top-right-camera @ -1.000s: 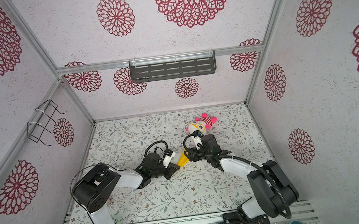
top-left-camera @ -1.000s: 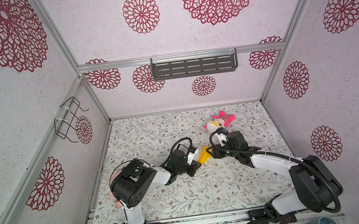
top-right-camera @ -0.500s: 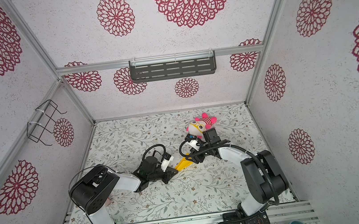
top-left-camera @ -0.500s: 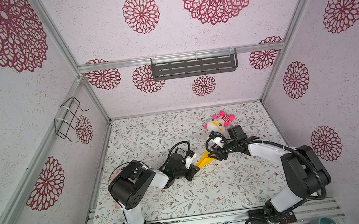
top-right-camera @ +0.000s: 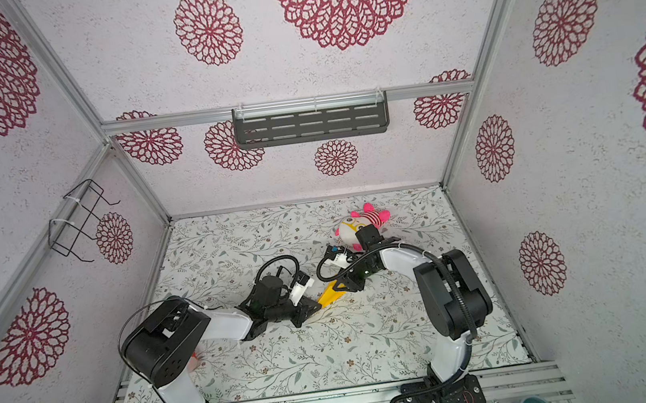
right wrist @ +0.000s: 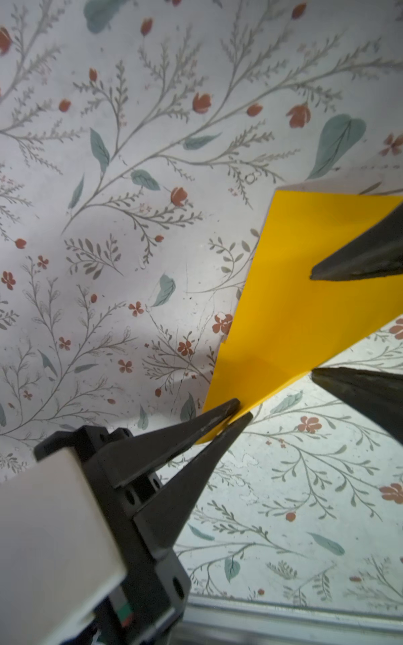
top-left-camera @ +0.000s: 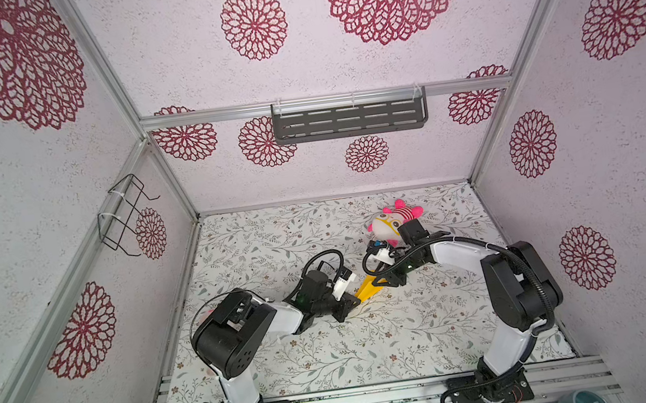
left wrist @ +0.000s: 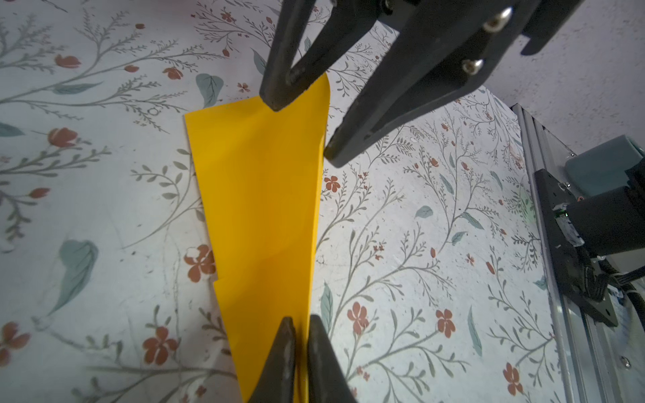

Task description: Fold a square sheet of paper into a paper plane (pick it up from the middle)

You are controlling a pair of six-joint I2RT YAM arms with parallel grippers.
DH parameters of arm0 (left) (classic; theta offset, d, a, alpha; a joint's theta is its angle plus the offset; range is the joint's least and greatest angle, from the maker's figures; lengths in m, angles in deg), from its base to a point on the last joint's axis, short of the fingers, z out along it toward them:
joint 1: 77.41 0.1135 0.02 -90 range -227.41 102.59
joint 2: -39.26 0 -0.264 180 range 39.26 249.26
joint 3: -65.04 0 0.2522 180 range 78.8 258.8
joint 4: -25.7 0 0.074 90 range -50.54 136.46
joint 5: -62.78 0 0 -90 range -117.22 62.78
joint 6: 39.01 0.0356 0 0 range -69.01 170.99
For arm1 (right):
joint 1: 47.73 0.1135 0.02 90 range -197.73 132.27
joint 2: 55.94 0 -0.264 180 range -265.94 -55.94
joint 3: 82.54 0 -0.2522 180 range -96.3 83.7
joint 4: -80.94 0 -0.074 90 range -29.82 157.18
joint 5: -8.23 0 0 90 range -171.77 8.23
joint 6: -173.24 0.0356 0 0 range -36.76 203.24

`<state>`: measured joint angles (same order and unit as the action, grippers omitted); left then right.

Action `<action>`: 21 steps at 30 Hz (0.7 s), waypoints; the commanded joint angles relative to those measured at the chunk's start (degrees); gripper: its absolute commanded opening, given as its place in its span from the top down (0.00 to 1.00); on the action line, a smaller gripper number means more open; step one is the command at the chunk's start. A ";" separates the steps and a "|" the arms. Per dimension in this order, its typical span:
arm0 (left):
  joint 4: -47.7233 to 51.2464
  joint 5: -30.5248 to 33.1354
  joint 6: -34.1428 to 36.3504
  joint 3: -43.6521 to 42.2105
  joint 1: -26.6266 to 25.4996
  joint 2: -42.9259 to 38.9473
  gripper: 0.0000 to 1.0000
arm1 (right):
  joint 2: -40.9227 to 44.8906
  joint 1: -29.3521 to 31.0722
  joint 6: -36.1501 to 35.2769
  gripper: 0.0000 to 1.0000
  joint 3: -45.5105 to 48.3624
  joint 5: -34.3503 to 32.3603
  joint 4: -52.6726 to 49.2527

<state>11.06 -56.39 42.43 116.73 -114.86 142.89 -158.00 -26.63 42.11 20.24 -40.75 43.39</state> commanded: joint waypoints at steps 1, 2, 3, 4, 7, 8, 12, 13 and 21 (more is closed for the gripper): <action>2.17 -1.55 2.68 1.25 0.59 -1.10 0.88 | -0.10 0.25 -5.36 0.61 -2.21 4.30 -7.08; 2.12 -1.59 2.62 1.34 0.70 -1.07 0.88 | -0.14 0.24 -5.86 0.64 -2.26 4.31 -7.59; 2.07 -1.66 2.57 1.35 0.72 -1.21 0.88 | -0.09 0.25 -6.45 0.68 -2.28 4.38 -8.04; 1.99 -1.68 2.51 1.44 0.80 -1.19 0.88 | -0.06 0.18 -7.00 0.72 -2.28 4.38 -8.47; 1.82 -1.90 2.62 1.35 0.89 -1.24 0.87 | -0.06 0.24 -8.88 0.84 -2.71 5.07 -10.38; 1.77 -1.99 2.87 1.27 0.89 -1.24 0.85 | -0.07 0.22 -9.62 0.88 -2.97 5.36 -11.22; 0.44 -3.90 5.29 0.11 1.05 -1.24 0.74 | -0.13 0.16 -12.32 0.94 -4.08 6.13 -14.55; 0.17 -4.40 6.06 -0.11 1.12 -1.33 0.72 | -0.02 0.16 -12.42 0.95 -4.20 6.10 -14.81; 1.18 -6.09 8.97 -0.14 2.55 -0.49 0.70 | 0.08 -0.10 -13.01 0.95 -4.08 4.95 -15.33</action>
<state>12.26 -61.02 48.11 117.21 -112.96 142.87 -158.48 -26.54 31.34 17.22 -37.36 30.19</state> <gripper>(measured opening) 0.306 0.056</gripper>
